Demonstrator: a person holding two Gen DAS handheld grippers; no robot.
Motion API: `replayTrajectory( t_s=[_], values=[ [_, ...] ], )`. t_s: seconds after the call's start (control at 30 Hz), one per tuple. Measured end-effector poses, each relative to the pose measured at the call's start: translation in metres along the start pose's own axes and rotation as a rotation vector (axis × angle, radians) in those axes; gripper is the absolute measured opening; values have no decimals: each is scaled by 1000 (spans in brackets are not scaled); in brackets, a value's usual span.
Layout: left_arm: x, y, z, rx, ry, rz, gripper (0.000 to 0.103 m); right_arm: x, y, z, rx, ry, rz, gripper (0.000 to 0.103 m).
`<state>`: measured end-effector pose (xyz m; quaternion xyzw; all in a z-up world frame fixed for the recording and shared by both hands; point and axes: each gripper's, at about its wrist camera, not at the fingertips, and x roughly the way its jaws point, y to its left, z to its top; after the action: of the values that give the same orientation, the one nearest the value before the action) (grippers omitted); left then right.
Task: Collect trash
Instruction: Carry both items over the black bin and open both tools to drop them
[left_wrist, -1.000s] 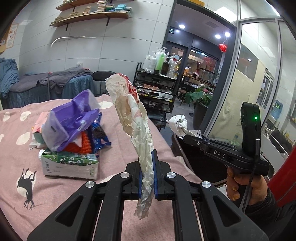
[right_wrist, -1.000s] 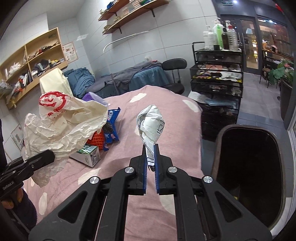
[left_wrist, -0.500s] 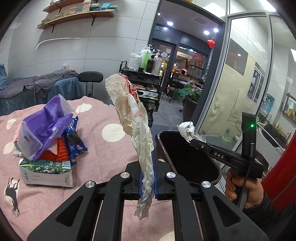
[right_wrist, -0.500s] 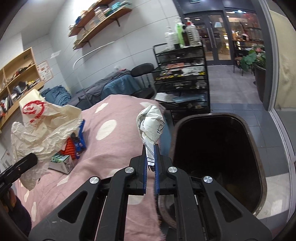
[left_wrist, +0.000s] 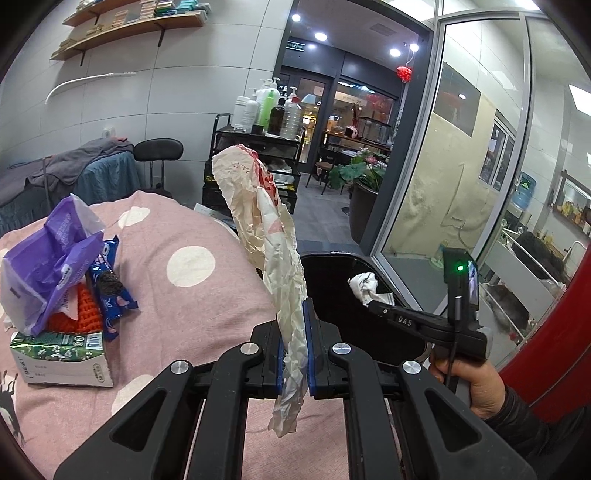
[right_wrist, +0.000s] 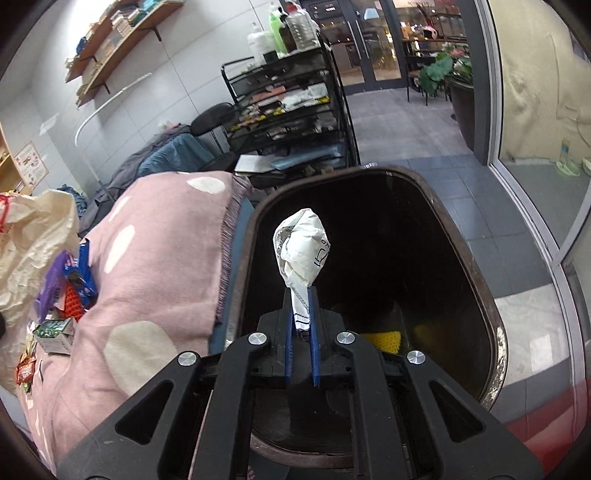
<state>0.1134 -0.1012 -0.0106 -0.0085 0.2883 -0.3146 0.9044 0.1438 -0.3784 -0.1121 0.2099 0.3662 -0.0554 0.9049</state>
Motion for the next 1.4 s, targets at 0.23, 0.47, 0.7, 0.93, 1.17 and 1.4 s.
replayTrajectory(
  t_s=[0.23,0.47,0.7,0.93,1.17,1.4],
  values=[
    [13,-7,2,8,28,-21,9,-6,-3,-5,27,-38,24,67],
    [28,-17,9,23,55,-60,9,-24,-5,-5,39,-98,12,75],
    [53,-36,17,53,95,-104,9,-45,-16,-2,71,-173,-20,79],
    [83,-48,24,57,149,-138,9,-64,-26,-1,102,-244,-28,82],
    [112,-50,26,48,218,-144,9,-76,-40,1,146,-293,-56,87],
    [139,-57,24,66,304,-137,9,-80,-48,5,175,-301,-67,87]
  ],
)
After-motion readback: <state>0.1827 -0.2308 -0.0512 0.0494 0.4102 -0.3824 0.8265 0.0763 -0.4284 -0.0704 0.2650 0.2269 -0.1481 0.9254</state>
